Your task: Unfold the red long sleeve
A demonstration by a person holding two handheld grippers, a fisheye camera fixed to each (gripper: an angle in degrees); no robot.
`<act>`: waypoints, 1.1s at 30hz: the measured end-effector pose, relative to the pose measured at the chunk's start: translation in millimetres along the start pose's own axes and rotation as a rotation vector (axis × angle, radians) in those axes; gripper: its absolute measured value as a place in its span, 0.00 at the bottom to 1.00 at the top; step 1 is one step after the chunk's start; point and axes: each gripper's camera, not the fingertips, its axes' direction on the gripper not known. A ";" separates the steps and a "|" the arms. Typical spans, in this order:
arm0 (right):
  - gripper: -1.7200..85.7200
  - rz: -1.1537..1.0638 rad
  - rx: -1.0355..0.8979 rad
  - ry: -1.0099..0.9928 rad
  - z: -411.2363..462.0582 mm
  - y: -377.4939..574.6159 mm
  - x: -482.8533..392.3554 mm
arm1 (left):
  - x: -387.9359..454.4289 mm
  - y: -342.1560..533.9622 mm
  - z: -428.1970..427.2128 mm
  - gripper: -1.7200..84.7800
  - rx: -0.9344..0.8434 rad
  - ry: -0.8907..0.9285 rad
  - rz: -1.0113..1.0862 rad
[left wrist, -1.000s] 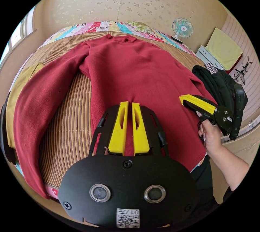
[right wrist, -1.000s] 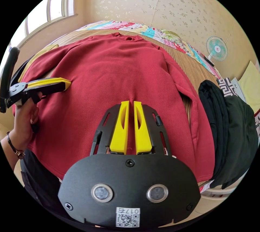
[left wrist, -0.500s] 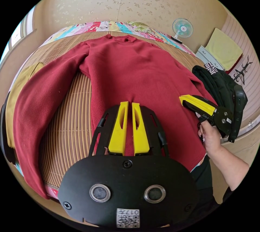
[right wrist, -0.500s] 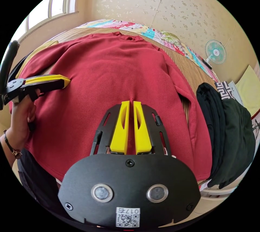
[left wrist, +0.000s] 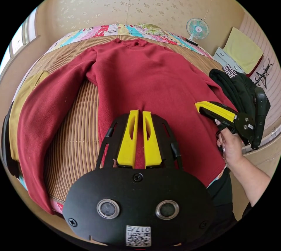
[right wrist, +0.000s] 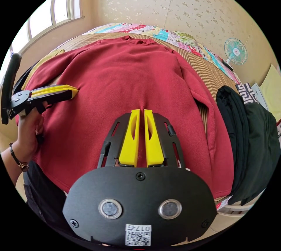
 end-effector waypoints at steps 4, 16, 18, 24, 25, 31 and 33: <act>0.06 0.003 -0.001 -0.007 -2.3 -1.4 -4.0 | 0.8 0.3 2.5 0.06 0.001 0.007 -0.003; 0.06 0.013 0.000 -0.029 -12.6 -6.5 -20.6 | 10.0 0.5 13.5 0.06 0.002 0.009 -0.004; 0.06 0.019 -0.001 -0.043 -15.3 -7.5 -22.5 | 13.4 0.6 15.9 0.06 0.002 0.004 -0.001; 0.06 0.031 -0.001 -0.071 -23.0 -10.4 -28.5 | 23.2 0.8 22.3 0.06 0.004 -0.014 0.007; 0.06 0.031 -0.001 -0.072 -24.0 -10.6 -29.6 | 24.2 0.8 22.9 0.06 0.004 -0.016 0.007; 0.05 0.019 0.005 -0.044 -34.7 -12.6 -45.6 | 29.1 0.8 29.6 0.06 0.005 -0.007 0.003; 0.05 0.018 0.004 -0.041 -39.2 -13.8 -50.0 | 31.8 0.8 32.2 0.06 0.006 -0.006 0.003</act>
